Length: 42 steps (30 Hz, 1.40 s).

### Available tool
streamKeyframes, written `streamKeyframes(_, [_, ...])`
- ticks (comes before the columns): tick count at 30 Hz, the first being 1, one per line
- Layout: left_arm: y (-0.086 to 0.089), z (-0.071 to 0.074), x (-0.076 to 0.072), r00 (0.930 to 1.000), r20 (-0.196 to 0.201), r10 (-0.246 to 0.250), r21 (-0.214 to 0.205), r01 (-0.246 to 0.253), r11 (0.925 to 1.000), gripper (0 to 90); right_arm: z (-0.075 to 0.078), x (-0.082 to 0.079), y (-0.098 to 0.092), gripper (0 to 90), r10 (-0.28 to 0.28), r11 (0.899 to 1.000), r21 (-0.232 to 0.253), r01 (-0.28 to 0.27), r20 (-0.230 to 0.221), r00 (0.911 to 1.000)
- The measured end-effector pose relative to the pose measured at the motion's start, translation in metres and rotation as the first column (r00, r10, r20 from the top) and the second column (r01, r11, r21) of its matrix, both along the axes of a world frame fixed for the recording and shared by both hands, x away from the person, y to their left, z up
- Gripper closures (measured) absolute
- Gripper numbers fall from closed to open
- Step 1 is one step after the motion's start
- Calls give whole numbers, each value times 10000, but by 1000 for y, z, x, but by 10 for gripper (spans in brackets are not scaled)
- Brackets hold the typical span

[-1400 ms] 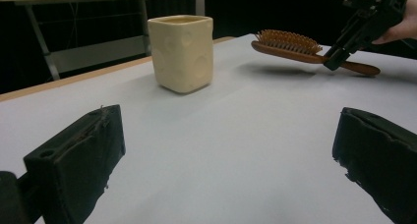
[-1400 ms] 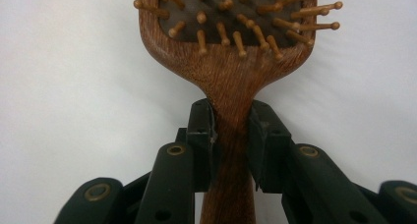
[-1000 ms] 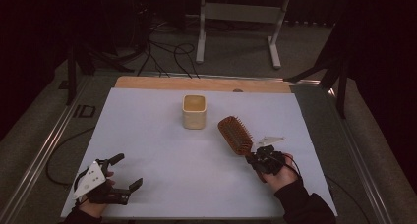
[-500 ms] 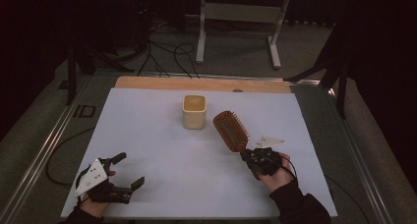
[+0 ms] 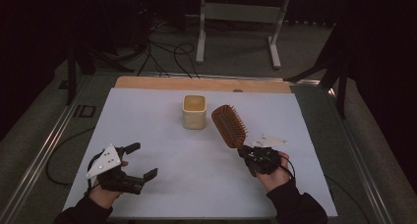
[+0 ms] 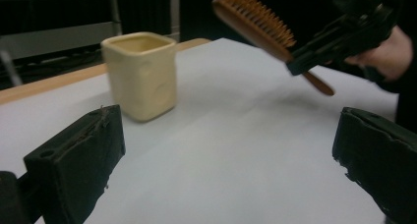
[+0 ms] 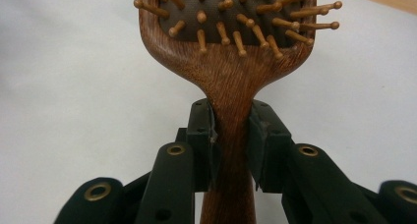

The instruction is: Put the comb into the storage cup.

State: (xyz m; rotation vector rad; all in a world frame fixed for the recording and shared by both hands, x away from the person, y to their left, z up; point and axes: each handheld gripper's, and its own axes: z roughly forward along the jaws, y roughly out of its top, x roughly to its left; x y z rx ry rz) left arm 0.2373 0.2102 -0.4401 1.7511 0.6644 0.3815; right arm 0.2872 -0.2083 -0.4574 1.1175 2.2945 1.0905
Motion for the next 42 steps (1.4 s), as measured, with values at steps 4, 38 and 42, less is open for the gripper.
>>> streamKeyframes(4, [-14, 13, 10, 9988, -433, -247, -303, 234, 9993, 1, 0, -1, -1, 736, -78, 10000, 36, 77, 104, 9999])
streamKeyframes(38, [-135, 48, 97, 9404, -3296, -835, -1832, 230, 9828, 1, 7, -12, 3, 736, -53, 10000, 4, 53, 756, 9971])
streamKeyframes(42, [-145, 41, 106, 9200, -3806, -932, -2129, 109, 9770, 1, 8, -12, 3, 736, 34, 10000, -59, -29, 843, 9964])
